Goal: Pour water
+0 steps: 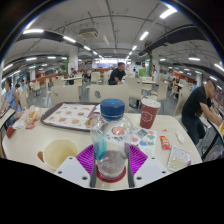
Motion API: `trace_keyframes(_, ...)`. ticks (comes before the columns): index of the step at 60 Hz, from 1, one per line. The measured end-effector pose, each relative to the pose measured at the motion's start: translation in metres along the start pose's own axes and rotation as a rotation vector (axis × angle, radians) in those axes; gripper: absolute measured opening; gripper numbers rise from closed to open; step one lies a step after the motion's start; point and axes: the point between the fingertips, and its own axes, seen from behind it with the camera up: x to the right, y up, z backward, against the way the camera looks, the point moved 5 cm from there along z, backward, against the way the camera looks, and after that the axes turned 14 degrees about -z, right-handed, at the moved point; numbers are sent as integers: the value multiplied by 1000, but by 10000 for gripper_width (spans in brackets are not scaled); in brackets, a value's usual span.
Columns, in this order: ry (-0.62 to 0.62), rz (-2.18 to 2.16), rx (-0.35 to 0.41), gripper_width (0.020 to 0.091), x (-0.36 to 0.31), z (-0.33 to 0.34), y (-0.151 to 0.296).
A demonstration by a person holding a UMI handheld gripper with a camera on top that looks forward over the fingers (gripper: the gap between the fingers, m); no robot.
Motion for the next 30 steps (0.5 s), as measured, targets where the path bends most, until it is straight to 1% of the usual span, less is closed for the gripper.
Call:
trace_keyframes(3,-4,-12,3,429,1,0,-2)
trace_keyframes(10,-13,-22,-2,512,1,1,-2)
trace_keyframes(11,-14,-20,-6,533,1,1,-3)
trace_keyframes(15,-24,-13,-33,578,1,2,-3)
trace_keyframes(16,-27,-12,-45,608,2,3,-3)
trace_keyframes(18,-34,-10,-69,707,3,4,-5)
trace_keyframes(20,-46,-10,-87,789,5,7,-6)
trace_keyframes(21,-54,-8,-94,821,6,9,-7)
trace_keyframes(23,-66,-5,-107,863,8,14,-8)
trace_keyframes(30,-83,2,-148,853,11,40,-11)
